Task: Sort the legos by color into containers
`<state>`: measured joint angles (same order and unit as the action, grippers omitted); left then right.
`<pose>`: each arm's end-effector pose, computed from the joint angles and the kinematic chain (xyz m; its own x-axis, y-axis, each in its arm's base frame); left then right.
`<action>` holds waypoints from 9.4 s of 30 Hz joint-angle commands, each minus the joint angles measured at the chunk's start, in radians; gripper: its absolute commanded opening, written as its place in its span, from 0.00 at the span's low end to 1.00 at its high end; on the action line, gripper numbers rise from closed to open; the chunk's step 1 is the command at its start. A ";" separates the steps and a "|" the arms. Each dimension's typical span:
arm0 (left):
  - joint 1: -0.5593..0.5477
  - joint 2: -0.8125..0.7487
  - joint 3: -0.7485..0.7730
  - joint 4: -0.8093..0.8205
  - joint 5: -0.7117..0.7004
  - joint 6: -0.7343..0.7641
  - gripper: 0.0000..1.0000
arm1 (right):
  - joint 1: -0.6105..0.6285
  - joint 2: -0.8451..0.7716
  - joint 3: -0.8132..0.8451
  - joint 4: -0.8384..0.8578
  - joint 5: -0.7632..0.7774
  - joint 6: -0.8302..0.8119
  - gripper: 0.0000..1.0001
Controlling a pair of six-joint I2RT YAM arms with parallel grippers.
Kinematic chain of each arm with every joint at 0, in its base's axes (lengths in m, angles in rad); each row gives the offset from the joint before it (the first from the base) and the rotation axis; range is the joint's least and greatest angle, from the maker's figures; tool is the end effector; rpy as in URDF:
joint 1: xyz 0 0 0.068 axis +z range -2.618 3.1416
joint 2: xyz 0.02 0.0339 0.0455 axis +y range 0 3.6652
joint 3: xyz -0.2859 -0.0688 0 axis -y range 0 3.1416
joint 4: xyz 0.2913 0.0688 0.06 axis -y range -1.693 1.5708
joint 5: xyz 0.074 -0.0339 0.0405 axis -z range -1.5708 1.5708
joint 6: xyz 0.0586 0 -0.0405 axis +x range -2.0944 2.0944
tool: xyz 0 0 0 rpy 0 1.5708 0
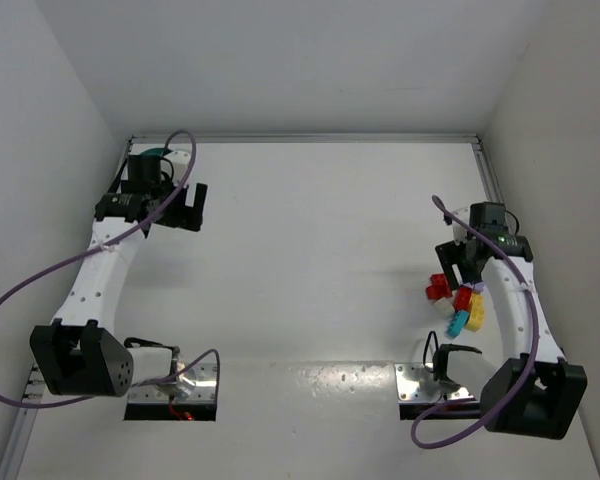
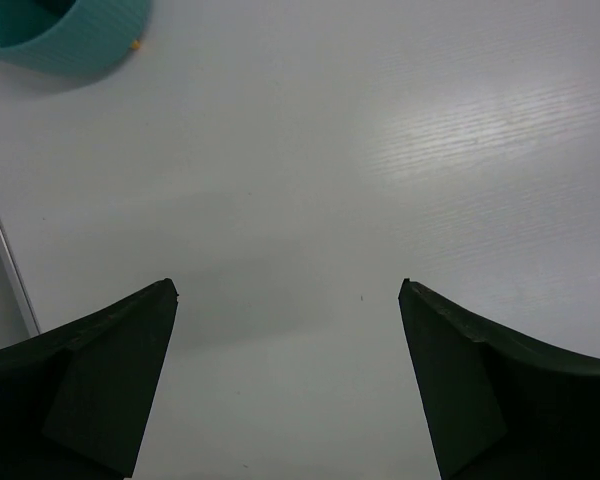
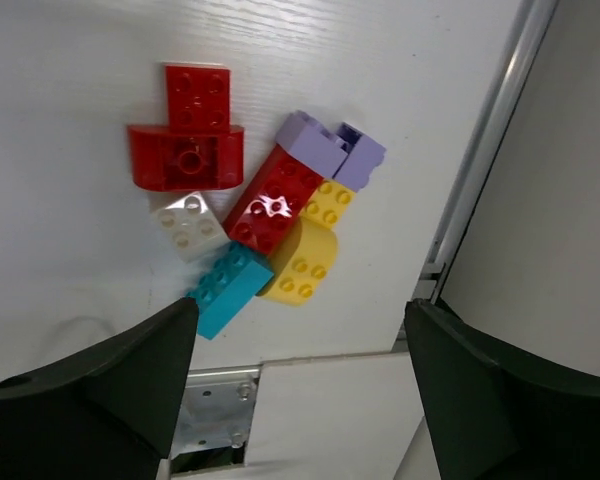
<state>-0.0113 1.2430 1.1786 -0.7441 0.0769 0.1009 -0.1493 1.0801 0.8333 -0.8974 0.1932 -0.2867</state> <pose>0.3139 -0.0080 0.3295 -0.7131 0.1085 -0.6927 0.1368 0.9905 0.0143 0.2325 -0.0464 0.2330 -0.9270 -0.1412 -0.3475 -0.0392 0.9578 -0.2847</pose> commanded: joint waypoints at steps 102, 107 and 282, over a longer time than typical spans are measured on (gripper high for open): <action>-0.012 -0.190 -0.123 0.149 0.579 0.138 0.94 | -0.002 0.553 0.453 -0.514 -0.802 -0.562 0.00; -0.021 -0.299 -0.224 0.204 0.739 0.210 0.89 | 0.207 0.694 0.585 -0.514 -0.922 -0.471 0.00; 0.379 0.583 0.580 0.225 0.760 -0.017 0.65 | 0.674 0.748 0.829 -0.343 -1.304 -0.147 0.00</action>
<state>0.3435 2.0159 1.8545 -0.6273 0.4931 0.0032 0.5175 1.8339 1.5929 -1.1393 -0.9302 -0.3134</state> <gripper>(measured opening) 0.651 0.369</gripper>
